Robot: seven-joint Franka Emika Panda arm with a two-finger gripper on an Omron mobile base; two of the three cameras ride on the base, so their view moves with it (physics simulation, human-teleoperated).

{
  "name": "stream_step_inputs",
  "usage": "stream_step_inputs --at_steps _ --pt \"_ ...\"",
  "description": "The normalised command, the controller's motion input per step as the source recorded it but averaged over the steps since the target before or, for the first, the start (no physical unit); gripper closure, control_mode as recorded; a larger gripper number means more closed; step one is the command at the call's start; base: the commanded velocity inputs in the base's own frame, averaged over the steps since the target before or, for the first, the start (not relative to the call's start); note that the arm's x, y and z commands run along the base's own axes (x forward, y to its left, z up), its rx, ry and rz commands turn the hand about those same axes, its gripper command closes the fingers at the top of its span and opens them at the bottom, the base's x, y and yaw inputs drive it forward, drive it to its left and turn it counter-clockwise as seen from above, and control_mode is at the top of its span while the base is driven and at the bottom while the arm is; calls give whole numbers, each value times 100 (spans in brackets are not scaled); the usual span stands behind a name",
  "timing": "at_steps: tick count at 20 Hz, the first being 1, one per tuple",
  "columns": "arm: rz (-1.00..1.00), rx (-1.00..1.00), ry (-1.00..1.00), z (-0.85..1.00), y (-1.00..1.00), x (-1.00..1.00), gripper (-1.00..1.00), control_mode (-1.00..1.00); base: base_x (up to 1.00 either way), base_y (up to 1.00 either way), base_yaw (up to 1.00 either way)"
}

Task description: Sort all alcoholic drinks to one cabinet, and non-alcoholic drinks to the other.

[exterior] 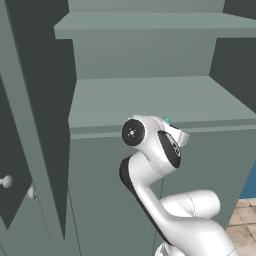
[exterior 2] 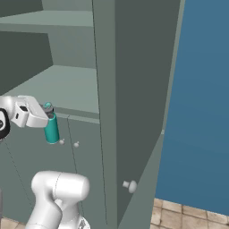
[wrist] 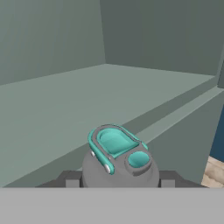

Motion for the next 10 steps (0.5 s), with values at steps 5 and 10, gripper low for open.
stream_step_inputs --at_steps 5,10 --pt "0 0 0 0 0 0 100 100 0 0 0" --pt "-2 -1 -1 22 0 -1 100 -100 0 0 0"
